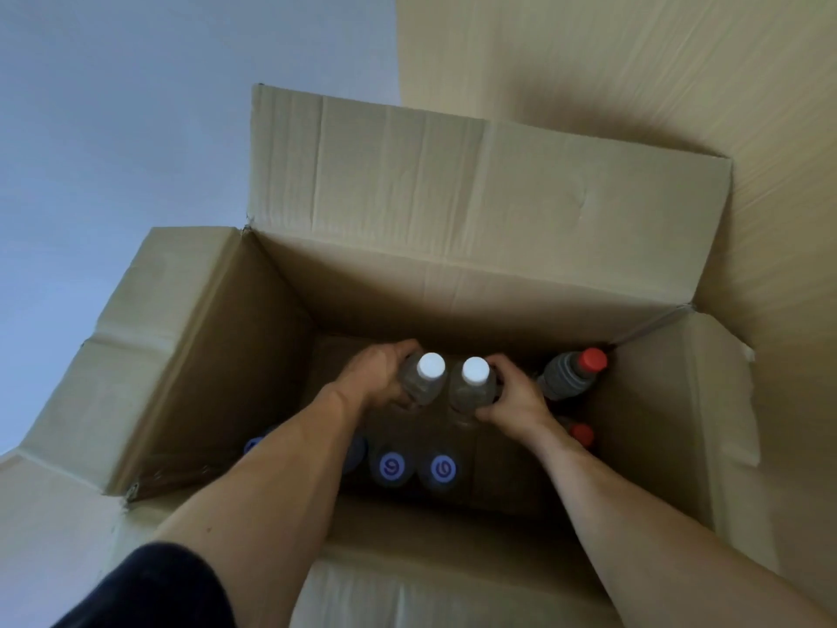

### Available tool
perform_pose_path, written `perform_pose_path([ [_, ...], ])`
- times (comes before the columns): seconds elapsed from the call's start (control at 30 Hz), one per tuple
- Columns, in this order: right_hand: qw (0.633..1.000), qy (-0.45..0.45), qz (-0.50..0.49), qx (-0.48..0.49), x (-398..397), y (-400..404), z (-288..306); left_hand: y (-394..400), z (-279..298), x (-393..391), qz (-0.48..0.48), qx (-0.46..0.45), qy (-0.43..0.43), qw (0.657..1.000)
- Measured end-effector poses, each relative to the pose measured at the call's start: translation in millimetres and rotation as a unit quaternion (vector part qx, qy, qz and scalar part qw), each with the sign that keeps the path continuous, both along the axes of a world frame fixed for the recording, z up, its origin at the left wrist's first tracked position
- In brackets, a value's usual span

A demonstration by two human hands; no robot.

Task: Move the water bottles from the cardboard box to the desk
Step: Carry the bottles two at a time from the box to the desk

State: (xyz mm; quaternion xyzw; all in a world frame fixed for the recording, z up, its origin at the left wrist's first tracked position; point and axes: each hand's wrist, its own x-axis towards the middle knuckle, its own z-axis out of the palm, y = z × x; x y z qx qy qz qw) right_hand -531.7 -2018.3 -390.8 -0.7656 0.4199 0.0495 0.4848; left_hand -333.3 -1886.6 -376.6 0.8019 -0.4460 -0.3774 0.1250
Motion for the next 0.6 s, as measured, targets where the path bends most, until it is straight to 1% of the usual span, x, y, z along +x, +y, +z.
perform_pose_path([
  [0.13, 0.999, -0.021, -0.031, 0.035, -5.2, -0.4, 32.0, 6.8, 35.4, -3.6, 0.032, -0.036, 0.043, 0.998],
  [0.27, 0.988, -0.081, -0.083, 0.097, -9.0, 4.2, 72.9, 13.1, 74.2, -7.6, 0.074, -0.074, 0.115, 0.988],
  [0.37, 0.972, -0.137, -0.109, 0.159, -6.8, 7.5, 108.3, 17.3, 106.3, -11.2, 0.120, -0.102, 0.150, 0.976],
  [0.43, 0.960, -0.162, -0.120, 0.193, -4.2, 10.2, 133.2, 20.4, 128.0, -13.6, 0.161, -0.129, 0.179, 0.962],
  [0.5, 0.950, -0.188, -0.132, 0.212, -2.7, 13.8, 155.5, 25.0, 148.9, -16.4, 0.207, -0.153, 0.234, 0.937],
  [0.6, 0.939, -0.227, -0.144, 0.215, 1.1, 23.5, 184.7, 34.7, 175.3, -22.3, 0.245, -0.194, 0.285, 0.906],
])
